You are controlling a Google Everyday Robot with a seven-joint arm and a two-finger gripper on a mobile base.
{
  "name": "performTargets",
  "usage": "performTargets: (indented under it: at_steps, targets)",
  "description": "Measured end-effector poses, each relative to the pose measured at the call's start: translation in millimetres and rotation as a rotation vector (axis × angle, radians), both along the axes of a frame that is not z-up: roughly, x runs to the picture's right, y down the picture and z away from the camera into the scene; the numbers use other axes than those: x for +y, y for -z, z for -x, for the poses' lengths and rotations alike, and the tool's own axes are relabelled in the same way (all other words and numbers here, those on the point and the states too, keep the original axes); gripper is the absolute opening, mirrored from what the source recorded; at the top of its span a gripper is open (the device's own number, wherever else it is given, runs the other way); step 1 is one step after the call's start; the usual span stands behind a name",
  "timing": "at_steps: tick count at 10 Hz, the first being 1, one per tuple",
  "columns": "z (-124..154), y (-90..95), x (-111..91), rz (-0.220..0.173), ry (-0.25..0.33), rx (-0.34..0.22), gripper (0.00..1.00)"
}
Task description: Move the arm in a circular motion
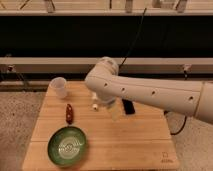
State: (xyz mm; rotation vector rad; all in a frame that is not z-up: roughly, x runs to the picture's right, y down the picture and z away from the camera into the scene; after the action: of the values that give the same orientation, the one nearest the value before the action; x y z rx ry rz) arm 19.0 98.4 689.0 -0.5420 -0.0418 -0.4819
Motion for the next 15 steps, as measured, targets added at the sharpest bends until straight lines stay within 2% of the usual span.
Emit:
performTargets:
  at_steps: [2, 5, 8, 10, 15]
  targets:
    - [-12, 7.3, 13, 0.001, -0.006, 0.008, 0.8]
    - [-18, 7.0, 15, 0.003, -0.019, -0.004, 0.8]
    - [-41, 10.7, 24, -0.001, -0.082, 0.009, 0.8]
    - [-40, 12.1, 28, 0.001, -0.1, 0.005, 0.8]
    - [-68, 22.3, 45, 0.006, -0.187, 0.017, 0.8]
